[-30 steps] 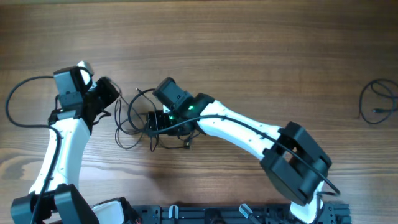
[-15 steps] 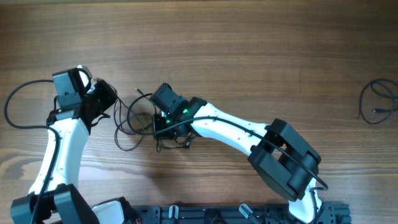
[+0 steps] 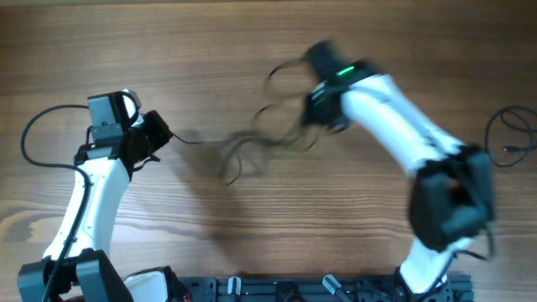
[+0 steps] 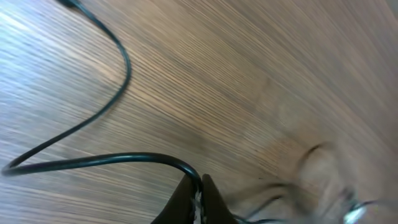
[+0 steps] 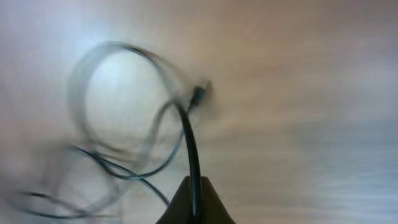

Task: Untangle cables
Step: 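Lift the right gripper's cables up and right away from the left gripper, then carry the cable bundle to the far right and release it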

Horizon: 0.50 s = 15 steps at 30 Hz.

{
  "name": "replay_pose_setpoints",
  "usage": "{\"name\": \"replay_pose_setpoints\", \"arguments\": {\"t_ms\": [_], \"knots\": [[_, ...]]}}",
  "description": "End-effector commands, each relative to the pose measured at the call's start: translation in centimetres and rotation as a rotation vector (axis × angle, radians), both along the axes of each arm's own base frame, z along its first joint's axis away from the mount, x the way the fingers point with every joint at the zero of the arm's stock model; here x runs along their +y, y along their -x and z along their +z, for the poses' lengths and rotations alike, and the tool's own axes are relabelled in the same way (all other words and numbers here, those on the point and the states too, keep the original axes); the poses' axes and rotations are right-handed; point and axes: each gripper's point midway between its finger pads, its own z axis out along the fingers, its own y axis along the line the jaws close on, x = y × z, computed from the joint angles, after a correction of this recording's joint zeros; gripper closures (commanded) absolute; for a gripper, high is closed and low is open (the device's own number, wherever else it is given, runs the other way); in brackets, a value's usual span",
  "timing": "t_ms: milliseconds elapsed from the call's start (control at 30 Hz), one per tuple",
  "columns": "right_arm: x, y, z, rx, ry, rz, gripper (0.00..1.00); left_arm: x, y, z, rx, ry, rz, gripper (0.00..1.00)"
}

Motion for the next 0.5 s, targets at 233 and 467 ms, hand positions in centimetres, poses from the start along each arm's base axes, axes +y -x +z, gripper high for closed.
{"name": "replay_pose_setpoints", "arguments": {"t_ms": [233, 467], "knots": [[-18.4, -3.0, 16.6, -0.443, 0.039, -0.347, 0.96, -5.3, -0.3, 1.0, -0.030, -0.036, -0.145, 0.96], [-24.2, -2.6, 18.7, -0.530, 0.067, -0.475, 0.96, -5.4, 0.6, 0.4, 0.015, -0.043, -0.147, 0.96]]}}
